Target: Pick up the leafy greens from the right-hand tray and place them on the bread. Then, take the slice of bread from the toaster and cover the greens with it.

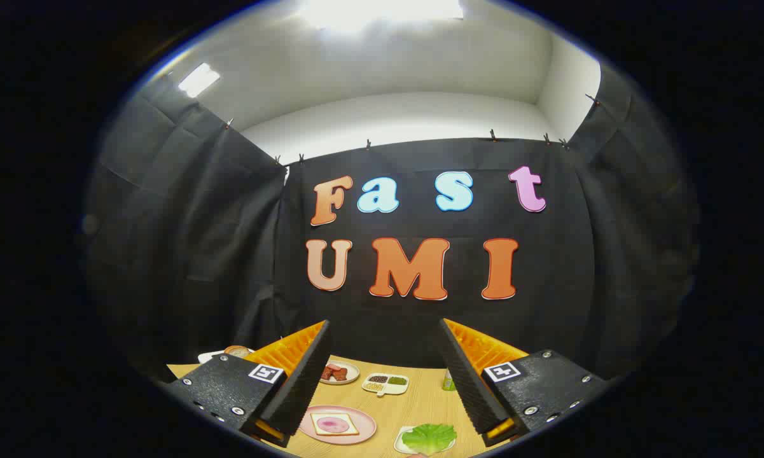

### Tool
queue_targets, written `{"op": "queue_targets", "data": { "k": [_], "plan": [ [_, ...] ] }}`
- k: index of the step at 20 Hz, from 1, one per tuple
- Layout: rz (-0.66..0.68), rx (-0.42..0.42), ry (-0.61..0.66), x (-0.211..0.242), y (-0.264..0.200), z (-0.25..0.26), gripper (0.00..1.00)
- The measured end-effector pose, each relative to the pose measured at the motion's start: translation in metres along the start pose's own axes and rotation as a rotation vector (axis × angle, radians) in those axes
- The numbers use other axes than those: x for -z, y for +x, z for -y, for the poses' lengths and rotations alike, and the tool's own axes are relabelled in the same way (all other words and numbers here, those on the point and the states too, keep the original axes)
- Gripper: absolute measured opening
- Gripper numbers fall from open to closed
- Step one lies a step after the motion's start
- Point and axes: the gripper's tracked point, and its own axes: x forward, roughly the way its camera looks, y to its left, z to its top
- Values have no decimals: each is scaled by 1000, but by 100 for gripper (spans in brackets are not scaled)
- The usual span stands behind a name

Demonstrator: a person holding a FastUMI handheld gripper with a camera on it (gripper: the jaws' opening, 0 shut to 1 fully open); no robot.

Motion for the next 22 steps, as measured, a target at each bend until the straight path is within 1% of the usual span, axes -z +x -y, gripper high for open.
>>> {"op": "queue_targets", "data": {
  "k": [8,15,20,22],
  "plan": [
    [-8,8,21,-1,2,6,99],
    [15,-7,18,-8,0,1,99],
    [19,8,7,-9,2,5,99],
    [4,27,18,-6,3,11,99]
  ]
}}
